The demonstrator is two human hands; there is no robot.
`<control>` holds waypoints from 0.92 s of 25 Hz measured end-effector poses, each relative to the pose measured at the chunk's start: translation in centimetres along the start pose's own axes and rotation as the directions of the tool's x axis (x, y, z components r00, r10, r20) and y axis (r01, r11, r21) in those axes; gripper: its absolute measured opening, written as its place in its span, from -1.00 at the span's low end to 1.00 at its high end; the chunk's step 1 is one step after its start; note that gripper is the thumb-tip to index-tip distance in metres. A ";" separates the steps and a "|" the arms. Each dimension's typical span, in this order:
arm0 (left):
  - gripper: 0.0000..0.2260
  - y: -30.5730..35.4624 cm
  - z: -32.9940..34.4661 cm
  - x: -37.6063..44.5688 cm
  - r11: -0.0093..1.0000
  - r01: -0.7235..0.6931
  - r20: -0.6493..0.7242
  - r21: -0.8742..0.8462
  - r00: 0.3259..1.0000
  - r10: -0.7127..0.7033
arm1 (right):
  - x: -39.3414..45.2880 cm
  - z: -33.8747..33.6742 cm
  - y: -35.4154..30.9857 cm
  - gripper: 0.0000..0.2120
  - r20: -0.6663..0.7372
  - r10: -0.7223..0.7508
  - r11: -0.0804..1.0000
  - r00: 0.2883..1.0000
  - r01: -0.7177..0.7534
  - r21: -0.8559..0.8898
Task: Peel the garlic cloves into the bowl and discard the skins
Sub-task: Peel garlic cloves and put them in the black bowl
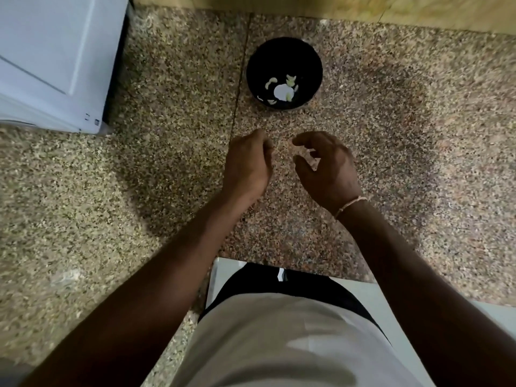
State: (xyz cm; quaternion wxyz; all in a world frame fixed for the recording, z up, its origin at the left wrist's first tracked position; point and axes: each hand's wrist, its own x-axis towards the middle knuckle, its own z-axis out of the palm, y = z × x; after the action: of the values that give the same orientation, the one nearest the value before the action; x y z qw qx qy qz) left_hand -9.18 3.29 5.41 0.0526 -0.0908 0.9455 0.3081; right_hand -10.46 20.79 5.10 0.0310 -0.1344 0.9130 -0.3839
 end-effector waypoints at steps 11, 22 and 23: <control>-0.85 3.4 -3.1 7.7 1.000 0.010 -0.115 0.019 0.993 -0.007 | 8.3 -1.1 -1.5 -0.74 -0.082 -0.054 0.996 0.995 0.048 -0.072; -0.83 -7.2 -0.8 -5.3 0.928 0.346 -0.011 -0.138 0.936 -0.351 | -0.5 7.4 -2.1 -0.70 0.318 -0.137 0.988 0.938 0.153 -0.025; -0.81 -7.8 -0.7 -5.7 0.928 0.351 0.016 -0.125 0.936 -0.352 | -0.9 8.4 -2.3 -0.70 0.373 -0.137 0.985 0.918 0.165 -0.044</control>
State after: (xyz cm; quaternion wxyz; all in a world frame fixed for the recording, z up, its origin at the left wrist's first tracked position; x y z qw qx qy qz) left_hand -2.07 -2.48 2.36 0.0977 -0.2629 0.8928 0.3524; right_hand -7.77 13.68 0.77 0.1667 -0.2752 0.8916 -0.3185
